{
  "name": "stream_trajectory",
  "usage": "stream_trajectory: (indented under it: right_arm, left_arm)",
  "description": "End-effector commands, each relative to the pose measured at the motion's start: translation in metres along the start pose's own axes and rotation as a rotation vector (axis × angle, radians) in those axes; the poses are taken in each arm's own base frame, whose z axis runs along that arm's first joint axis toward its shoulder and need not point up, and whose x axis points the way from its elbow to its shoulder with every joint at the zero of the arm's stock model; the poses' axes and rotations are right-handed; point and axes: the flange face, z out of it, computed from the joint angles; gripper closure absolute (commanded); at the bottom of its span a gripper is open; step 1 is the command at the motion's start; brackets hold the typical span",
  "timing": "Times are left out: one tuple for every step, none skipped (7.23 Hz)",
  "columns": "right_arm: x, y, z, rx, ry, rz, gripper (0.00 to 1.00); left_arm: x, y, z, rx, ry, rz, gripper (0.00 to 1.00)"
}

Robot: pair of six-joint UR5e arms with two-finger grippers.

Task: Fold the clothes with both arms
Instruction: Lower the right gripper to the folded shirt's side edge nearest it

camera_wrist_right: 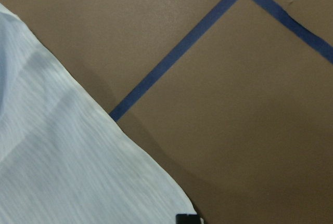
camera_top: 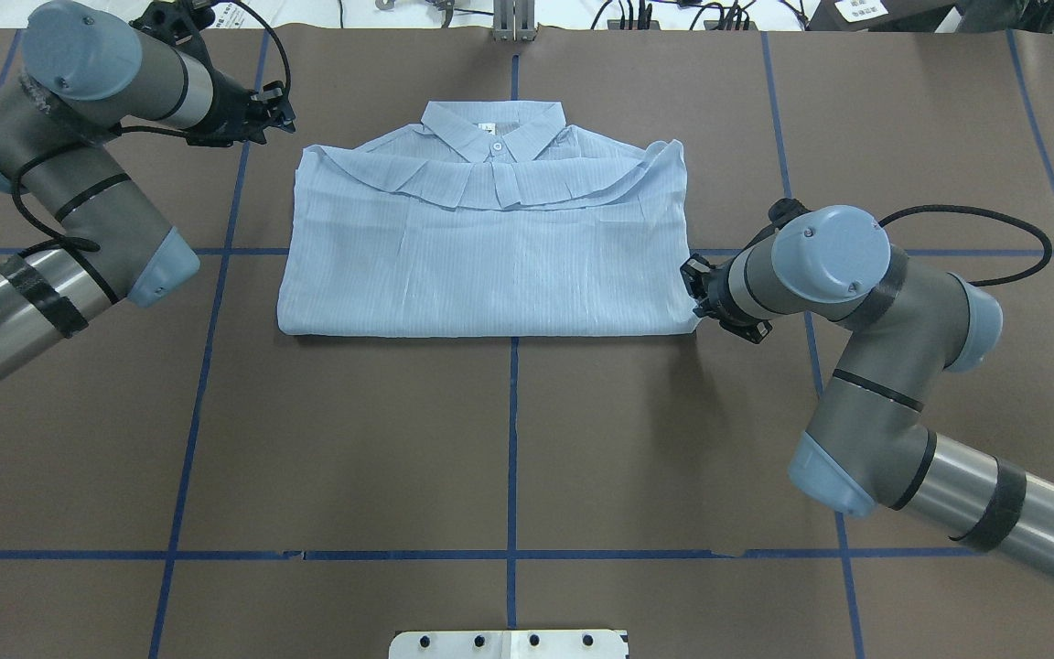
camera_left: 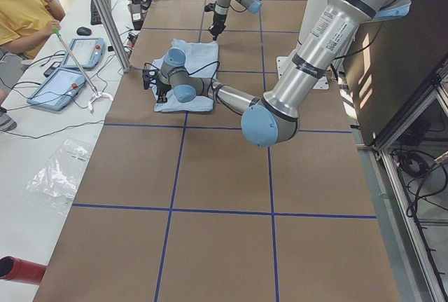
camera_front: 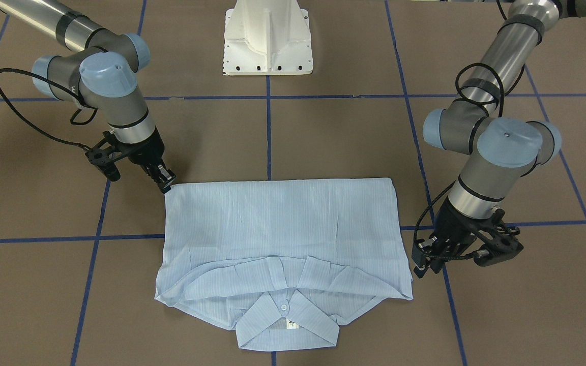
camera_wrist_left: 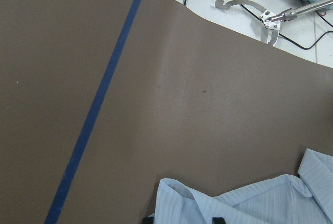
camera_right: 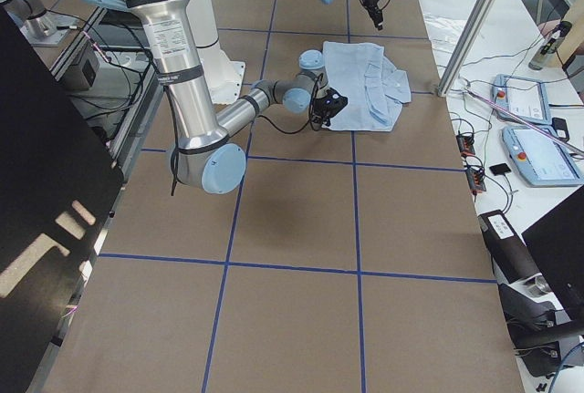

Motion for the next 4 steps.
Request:
stream_trajectory:
  right_arm:
    - [-0.005,0.004,0.0,-0.005,-0.007,-0.006,0.43]
    - [-0.002,0.006,0.005,-0.005,0.002,-0.008,0.41]
    - [0.002,0.007,0.009,-0.007,0.008,-0.01,0.4]
    - [0.003,0.007,0.012,-0.004,0.012,-0.013,0.4]
  left_arm:
    - [-0.001,0.001,0.001,0.001,0.005,0.003,0.51]
    - [-0.001,0.001,0.001,0.001,0.005,0.003,0.51]
    - [-0.002,0.001,0.001,0.001,0.005,0.003,0.51]
    - [-0.002,0.002,0.003,-0.001,0.003,0.002,0.5]
